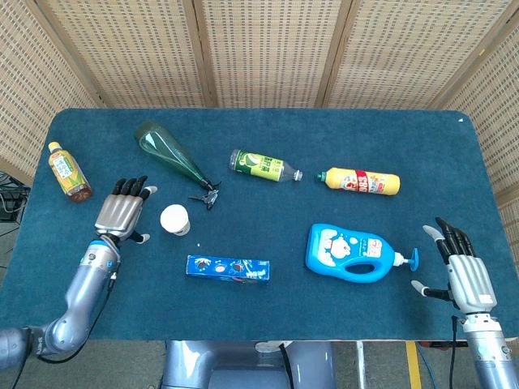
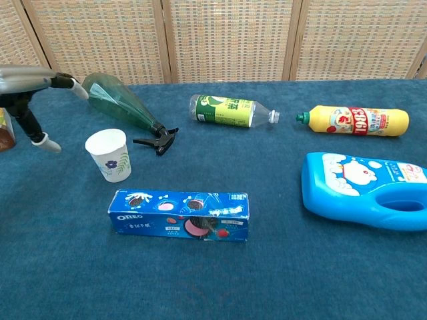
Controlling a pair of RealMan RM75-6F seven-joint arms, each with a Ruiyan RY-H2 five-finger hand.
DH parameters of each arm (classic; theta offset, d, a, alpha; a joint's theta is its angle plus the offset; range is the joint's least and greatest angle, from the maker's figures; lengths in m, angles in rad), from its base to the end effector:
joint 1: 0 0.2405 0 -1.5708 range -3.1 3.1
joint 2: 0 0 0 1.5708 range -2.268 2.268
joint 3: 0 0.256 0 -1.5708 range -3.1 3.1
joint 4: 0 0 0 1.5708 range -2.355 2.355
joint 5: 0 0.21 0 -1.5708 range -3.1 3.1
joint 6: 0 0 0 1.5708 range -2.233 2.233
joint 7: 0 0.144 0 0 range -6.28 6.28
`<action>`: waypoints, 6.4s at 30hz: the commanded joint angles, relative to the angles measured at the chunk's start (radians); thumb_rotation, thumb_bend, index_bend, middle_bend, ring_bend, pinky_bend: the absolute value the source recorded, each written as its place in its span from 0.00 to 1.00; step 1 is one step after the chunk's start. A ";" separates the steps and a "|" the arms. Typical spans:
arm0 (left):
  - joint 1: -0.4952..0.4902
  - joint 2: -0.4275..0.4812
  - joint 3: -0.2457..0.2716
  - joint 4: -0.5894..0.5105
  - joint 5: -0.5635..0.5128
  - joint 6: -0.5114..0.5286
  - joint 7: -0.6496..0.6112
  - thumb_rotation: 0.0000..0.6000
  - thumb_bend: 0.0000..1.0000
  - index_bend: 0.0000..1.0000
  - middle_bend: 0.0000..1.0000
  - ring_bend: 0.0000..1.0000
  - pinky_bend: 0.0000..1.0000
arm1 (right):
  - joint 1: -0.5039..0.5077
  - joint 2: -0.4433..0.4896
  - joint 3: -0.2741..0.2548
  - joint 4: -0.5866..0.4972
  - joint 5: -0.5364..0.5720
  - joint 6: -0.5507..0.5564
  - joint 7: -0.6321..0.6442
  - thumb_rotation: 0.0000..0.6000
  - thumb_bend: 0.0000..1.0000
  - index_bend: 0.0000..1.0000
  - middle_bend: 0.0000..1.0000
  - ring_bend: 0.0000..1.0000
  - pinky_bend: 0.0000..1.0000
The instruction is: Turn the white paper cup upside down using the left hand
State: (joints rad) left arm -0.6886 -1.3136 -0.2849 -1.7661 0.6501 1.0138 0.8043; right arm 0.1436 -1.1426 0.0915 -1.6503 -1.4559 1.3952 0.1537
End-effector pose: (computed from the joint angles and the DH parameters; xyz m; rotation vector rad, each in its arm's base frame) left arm -0.1747 0.3448 0.0578 -1.6844 -0.9639 -0.5825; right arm -0.2963 -0.2063 0.1440 1.3348 -1.0937 1.0658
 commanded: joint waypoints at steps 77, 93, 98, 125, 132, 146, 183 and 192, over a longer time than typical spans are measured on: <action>0.090 -0.218 0.184 0.457 0.414 -0.100 -0.784 0.93 0.23 0.16 0.00 0.00 0.00 | -0.001 0.013 0.006 -0.009 0.033 -0.024 0.027 1.00 0.09 0.00 0.00 0.00 0.00; -0.110 -0.096 0.151 0.191 -0.120 -0.134 -0.244 0.86 0.23 0.09 0.00 0.00 0.00 | -0.002 0.017 0.006 -0.013 0.028 -0.021 0.034 1.00 0.09 0.00 0.00 0.00 0.00; -0.191 -0.116 0.154 0.159 -0.265 -0.074 -0.116 0.86 0.24 0.12 0.00 0.00 0.00 | -0.002 0.022 0.006 -0.013 0.026 -0.022 0.049 1.00 0.09 0.00 0.00 0.00 0.00; -0.278 -0.244 0.170 0.205 -0.335 0.042 -0.018 0.93 0.27 0.38 0.00 0.00 0.00 | -0.006 0.031 -0.003 -0.017 -0.002 -0.009 0.081 1.00 0.09 0.00 0.00 0.00 0.00; -0.213 -0.240 0.153 0.188 -0.206 0.067 -0.152 1.00 0.27 0.42 0.00 0.00 0.00 | -0.008 0.031 -0.003 -0.020 -0.005 -0.004 0.079 1.00 0.09 0.00 0.00 0.00 0.00; 0.028 -0.325 0.104 0.334 0.281 0.103 -0.851 1.00 0.26 0.43 0.00 0.00 0.03 | -0.008 0.025 0.000 -0.018 0.008 -0.006 0.061 1.00 0.09 0.00 0.00 0.00 0.00; 0.174 -0.389 0.175 0.700 0.675 0.006 -1.483 1.00 0.21 0.34 0.00 0.00 0.01 | -0.003 0.008 -0.012 -0.018 -0.006 -0.013 0.030 1.00 0.09 0.00 0.00 0.00 0.00; 0.198 -0.345 0.191 0.690 0.699 0.017 -1.435 0.87 0.21 0.07 0.00 0.00 0.00 | -0.005 0.007 -0.013 -0.021 -0.010 -0.006 0.028 1.00 0.09 0.00 0.00 0.00 0.00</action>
State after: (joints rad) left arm -0.4936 -1.6632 -0.0975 -1.0744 1.3433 1.0270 -0.6369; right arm 0.1390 -1.1355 0.0787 -1.6709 -1.4664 1.3894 0.1818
